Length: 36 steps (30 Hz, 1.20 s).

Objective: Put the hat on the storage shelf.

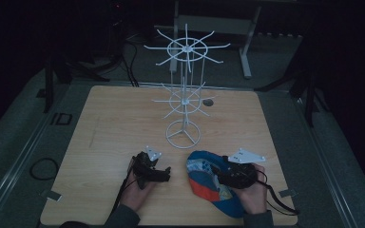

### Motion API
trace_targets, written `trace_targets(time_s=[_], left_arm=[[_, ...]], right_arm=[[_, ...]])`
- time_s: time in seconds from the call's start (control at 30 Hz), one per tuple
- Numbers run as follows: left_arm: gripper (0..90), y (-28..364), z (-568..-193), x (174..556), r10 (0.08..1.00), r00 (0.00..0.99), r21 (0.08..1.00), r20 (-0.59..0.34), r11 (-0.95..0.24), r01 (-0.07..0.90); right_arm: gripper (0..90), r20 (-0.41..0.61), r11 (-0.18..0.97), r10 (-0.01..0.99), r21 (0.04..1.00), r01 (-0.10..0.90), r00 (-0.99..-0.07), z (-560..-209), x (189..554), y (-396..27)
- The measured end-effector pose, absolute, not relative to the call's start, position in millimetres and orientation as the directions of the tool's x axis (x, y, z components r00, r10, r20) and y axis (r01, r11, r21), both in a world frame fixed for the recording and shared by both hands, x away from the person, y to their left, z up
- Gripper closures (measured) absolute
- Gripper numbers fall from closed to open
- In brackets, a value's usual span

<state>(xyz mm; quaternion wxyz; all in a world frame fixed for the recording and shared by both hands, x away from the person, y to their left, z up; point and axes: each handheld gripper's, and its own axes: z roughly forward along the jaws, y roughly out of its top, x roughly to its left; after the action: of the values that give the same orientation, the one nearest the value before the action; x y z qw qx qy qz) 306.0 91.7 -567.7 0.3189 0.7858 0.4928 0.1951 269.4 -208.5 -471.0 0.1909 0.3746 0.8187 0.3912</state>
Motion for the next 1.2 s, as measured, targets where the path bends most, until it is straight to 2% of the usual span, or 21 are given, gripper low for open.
trace_targets(time_s=[0.8, 1.2], left_arm=[[2.6, 91.7, -567.7, 306.1, 0.899, 0.438, 0.693, -0.008, -0.311, 0.650], [2.6, 91.7, -567.7, 306.1, 0.899, 0.438, 0.693, -0.007, -0.311, 0.650]], right_arm=[[39.6, 0.005, 0.478, 0.722, 0.719, 0.505, -0.691, -473.2, 279.7, -205.6], [39.1, -0.004, 0.507, 0.707, 0.700, 0.503, -0.707, -463.4, 288.7, -207.8]])
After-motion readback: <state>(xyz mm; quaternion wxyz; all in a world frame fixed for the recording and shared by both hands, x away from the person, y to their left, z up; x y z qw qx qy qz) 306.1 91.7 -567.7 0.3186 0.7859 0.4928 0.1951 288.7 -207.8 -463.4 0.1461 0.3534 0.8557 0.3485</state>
